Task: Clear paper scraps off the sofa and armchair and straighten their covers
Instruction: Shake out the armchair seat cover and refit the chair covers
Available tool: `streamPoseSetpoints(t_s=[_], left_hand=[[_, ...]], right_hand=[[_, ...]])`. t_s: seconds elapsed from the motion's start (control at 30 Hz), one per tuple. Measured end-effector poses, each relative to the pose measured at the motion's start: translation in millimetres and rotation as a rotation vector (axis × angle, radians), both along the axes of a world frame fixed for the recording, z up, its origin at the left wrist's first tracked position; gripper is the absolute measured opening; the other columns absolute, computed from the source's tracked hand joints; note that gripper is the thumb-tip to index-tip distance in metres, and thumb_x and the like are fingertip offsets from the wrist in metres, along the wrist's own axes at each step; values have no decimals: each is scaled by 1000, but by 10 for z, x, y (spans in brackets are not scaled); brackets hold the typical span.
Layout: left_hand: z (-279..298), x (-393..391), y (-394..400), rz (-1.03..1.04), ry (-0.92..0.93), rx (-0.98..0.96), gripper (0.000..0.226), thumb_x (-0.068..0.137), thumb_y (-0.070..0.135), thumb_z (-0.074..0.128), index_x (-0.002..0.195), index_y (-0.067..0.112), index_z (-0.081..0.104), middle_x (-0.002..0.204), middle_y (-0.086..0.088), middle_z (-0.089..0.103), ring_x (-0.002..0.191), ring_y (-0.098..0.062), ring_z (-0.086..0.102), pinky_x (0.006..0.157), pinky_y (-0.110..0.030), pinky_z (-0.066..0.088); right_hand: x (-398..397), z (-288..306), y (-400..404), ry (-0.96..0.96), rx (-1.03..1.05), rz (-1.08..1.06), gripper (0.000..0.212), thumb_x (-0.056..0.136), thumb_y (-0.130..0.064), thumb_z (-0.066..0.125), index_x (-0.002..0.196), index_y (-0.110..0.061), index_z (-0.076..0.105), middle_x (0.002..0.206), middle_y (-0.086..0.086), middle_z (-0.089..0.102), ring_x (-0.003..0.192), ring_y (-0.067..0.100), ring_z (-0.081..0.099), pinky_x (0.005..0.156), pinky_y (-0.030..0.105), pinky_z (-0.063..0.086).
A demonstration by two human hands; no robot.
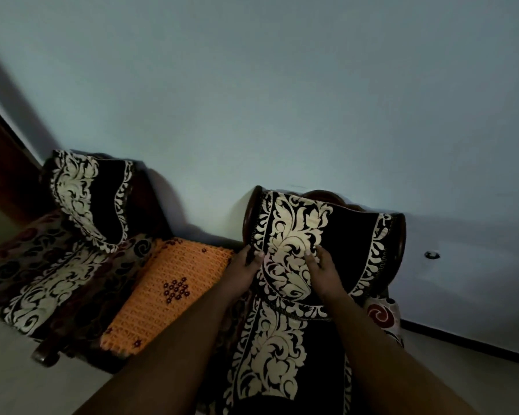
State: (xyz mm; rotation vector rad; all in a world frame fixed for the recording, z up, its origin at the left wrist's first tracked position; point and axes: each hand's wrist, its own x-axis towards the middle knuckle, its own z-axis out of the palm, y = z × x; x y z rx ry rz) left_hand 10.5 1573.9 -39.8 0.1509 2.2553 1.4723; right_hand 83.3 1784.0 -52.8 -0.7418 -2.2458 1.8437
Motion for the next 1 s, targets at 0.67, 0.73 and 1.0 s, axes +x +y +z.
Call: streamPoseSetpoints(t_s=[0.67, 0.73, 1.0], left_hand=[[1046, 1247, -2419, 534, 240, -12, 84, 93, 70, 44, 161, 29, 15, 166, -1, 19, 152, -25, 22, 117, -40, 25], [1148, 1494, -2583, 649, 251, 21, 82, 94, 65, 45, 161, 27, 16, 164, 1, 24, 150, -23, 27, 115, -34, 28], [1383, 2668, -3056, 1028, 324, -6, 84, 90, 70, 50, 159, 31, 22, 161, 1, 33, 145, -18, 36, 117, -36, 32]], right_hand=[[-89, 1171, -2449, 211, 25, 535, 66, 97, -61, 48, 150, -23, 38, 154, 3, 42, 129, 20, 49, 98, 35, 47], [-54, 1224, -2716, 212, 5, 649, 71, 93, -66, 48, 149, -24, 39, 152, 4, 44, 135, 23, 45, 108, 38, 41], [373, 1482, -3650, 245, -69, 1056, 68, 93, -65, 43, 150, -28, 38, 152, 1, 42, 136, 22, 43, 102, 34, 39]])
